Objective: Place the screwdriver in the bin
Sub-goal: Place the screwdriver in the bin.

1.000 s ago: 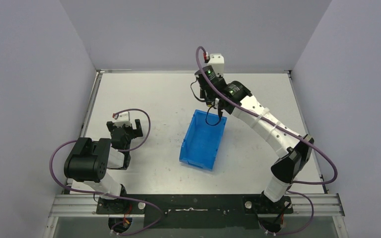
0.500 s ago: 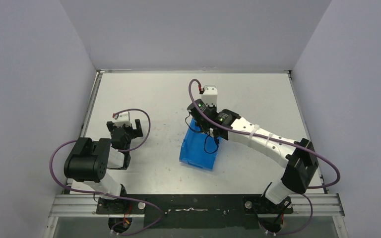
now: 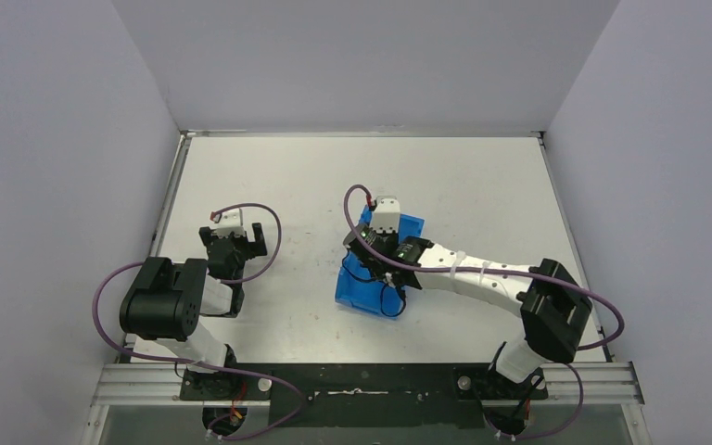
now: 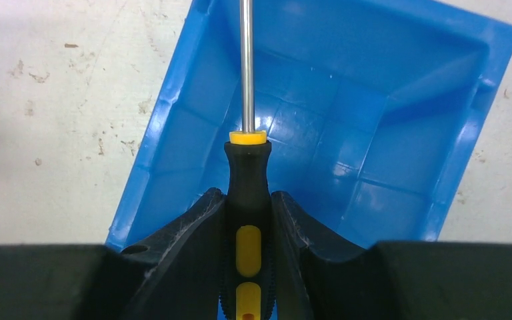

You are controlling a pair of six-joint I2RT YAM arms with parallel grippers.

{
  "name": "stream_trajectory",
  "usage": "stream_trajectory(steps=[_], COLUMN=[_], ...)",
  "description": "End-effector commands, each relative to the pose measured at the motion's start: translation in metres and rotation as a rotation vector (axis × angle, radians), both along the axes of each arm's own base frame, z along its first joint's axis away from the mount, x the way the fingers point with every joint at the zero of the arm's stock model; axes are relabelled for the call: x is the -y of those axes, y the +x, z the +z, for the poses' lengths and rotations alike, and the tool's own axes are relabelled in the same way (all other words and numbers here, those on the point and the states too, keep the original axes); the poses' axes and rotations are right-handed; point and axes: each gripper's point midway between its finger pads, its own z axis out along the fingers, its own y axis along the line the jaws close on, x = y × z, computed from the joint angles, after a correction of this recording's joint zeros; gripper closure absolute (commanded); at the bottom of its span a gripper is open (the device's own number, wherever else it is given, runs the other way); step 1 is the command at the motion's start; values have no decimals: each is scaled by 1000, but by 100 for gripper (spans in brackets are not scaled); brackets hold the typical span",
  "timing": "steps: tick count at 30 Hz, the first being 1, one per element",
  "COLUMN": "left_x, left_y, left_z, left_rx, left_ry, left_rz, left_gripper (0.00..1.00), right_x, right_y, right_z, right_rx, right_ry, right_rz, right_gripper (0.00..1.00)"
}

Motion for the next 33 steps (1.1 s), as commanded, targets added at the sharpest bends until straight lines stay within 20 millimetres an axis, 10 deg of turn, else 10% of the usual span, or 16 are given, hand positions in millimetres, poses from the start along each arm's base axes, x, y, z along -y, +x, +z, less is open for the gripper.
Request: stream_trajectory(steps=[1, 15, 33], left_x=[1, 1, 1], left_y=[11, 11, 11], left_z=[21, 21, 21], left_rx=[78, 78, 77], left_ry=[1, 2, 0], left_rz=[-3, -3, -4], left_gripper=[3, 3, 3], right_x=[-8, -2, -4], right_y=[7, -2, -7], right_z=[-6, -48, -27], right_rx=[47, -21, -18], right_ry=[49, -49, -37], right_rz=[-42, -8, 7], right_gripper=[99, 81, 57])
